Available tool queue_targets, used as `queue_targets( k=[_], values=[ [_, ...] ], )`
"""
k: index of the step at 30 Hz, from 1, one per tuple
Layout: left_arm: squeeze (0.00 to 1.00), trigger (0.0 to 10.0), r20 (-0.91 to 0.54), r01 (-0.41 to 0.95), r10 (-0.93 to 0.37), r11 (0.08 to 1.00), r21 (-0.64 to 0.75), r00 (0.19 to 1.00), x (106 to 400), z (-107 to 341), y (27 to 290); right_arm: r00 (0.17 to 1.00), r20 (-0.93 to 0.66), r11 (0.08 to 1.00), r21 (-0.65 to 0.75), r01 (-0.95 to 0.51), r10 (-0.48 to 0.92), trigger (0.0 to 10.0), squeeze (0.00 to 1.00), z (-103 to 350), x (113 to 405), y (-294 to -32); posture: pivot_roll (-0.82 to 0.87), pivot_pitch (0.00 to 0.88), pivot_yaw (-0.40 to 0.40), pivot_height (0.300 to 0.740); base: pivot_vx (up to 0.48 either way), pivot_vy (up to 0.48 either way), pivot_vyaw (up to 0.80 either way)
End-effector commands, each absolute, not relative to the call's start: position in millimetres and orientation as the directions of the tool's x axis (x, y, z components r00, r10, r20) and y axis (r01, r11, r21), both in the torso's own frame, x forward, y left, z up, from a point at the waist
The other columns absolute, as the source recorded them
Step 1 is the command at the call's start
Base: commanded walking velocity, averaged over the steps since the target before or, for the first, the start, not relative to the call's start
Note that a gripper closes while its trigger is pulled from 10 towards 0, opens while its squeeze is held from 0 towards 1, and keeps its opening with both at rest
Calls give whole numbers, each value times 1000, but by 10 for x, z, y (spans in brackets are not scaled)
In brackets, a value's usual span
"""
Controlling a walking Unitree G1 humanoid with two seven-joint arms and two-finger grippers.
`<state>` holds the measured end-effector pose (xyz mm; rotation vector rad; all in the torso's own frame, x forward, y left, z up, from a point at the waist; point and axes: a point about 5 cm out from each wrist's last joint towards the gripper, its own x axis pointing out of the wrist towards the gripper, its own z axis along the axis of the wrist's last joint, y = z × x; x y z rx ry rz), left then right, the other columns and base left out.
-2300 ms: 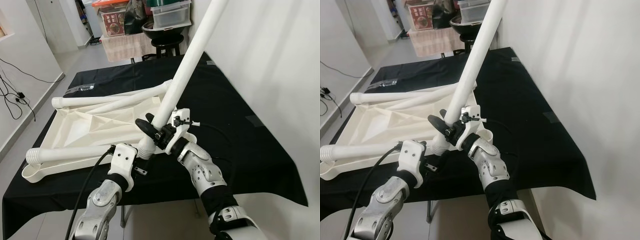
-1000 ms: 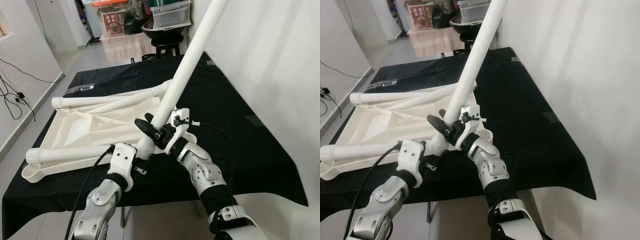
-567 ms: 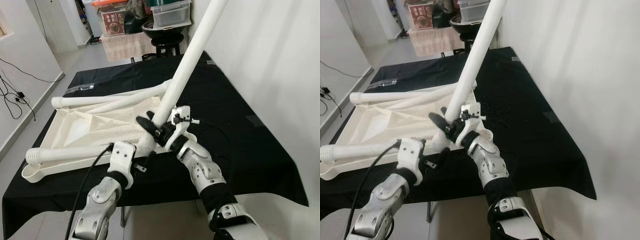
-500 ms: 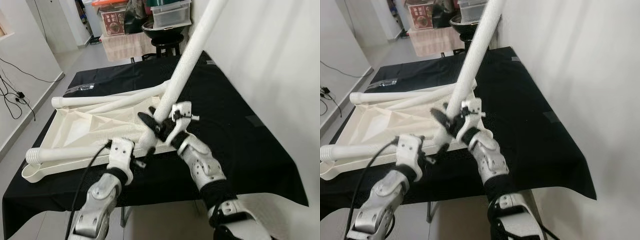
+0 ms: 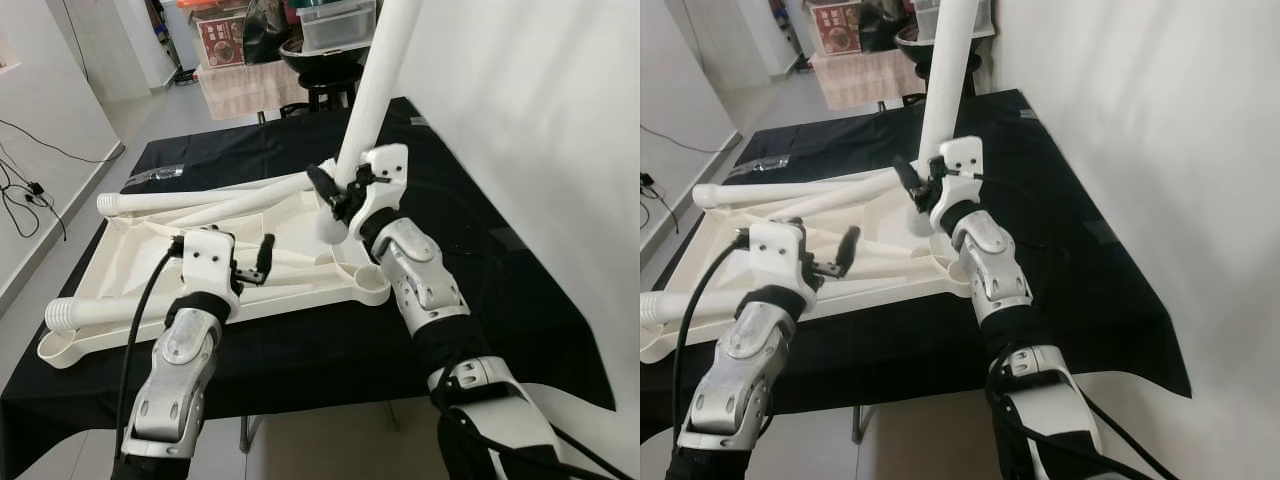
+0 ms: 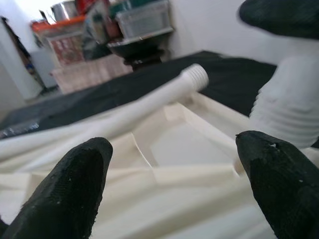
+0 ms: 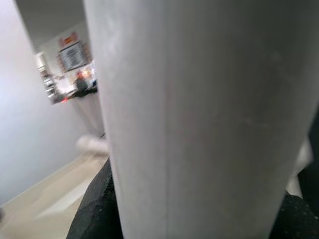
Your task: Building children table
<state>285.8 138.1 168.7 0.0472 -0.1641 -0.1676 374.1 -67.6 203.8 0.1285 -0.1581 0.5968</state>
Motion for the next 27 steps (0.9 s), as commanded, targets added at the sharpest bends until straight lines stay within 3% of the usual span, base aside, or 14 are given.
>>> queue_targets(
  k=[1, 6, 20, 23, 27],
  values=[
    [0, 10000, 150, 178, -186, 982, 63, 971, 2836, 1686, 1387, 788, 178, 786, 98, -610, 589, 10000, 0, 2024, 3711, -585, -51, 0, 90, 740, 0, 0, 0],
    [0, 10000, 139, 198, -202, 979, 48, 969, 2765, 1621, 1327, 751, 165, 746, 107, -658, 639, 10000, 0, 1940, 3638, -486, -47, 0, 86, 740, 205, 0, -548],
    [0, 10000, 115, 220, -224, 975, 41, 968, 2718, 1571, 1269, 683, 206, 688, 56, -724, 701, 10000, 0, 2011, 3558, -435, -52, 0, 84, 740, 261, 0, 0],
    [0, 10000, 112, 231, -234, 972, 43, 966, 2693, 1562, 1245, 676, 211, 683, 47, -729, 706, 10000, 0, 2013, 3549, -471, -54, 0, 84, 740, 289, 0, 800],
    [0, 10000, 110, 235, -238, 971, 45, 965, 2683, 1564, 1235, 683, 223, 684, 88, -725, 696, 10000, 0, 2038, 3560, -489, -52, 0, 84, 740, 217, 0, 0]
  ],
)
